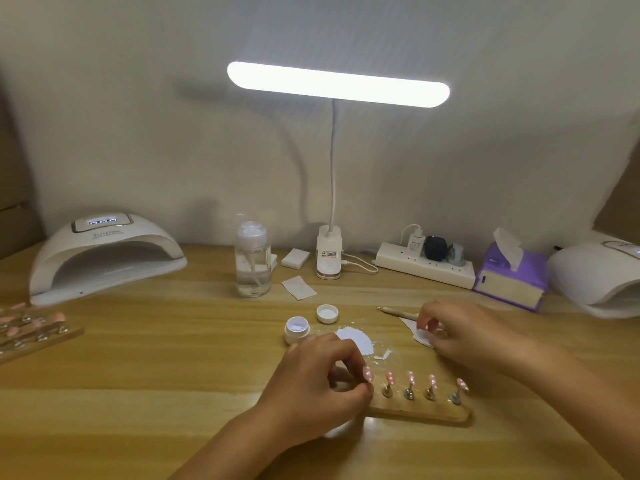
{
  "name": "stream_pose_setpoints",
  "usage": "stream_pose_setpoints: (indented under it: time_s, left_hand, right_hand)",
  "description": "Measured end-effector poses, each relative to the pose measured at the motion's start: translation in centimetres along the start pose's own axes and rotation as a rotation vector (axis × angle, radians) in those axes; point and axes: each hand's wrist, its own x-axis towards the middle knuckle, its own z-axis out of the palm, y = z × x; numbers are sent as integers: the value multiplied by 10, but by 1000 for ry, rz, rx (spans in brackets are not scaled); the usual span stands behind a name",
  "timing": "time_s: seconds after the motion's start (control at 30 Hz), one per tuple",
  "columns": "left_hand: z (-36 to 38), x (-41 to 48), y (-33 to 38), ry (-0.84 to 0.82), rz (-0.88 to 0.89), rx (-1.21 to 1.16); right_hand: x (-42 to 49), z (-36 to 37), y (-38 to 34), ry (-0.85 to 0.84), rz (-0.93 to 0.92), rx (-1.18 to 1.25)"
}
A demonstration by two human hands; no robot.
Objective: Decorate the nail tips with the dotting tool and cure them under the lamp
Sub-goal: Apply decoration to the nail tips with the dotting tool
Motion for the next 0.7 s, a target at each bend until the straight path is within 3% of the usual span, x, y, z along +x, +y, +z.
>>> stream_pose_setpoints:
  time_s: [0.13,0.23,0.47,0.57,0.7]
  left_hand:
    - [-1,1,0,-8,3,-7]
    - [-1,1,0,-19,7,-7]
    - [-2,-2,3,-5,36,88]
    - [-3,-4,5,-2,37,99]
    - [-3,-4,6,9,18,68]
  right_hand:
    - [-12,7,7,184,-12,62]
    - [-17,4,8,371,50,285]
    - [-30,-15,-9,555,39,536]
    - [-27,-19,-14,402,83,517]
    - [-4,-20,-15,-29,134,25]
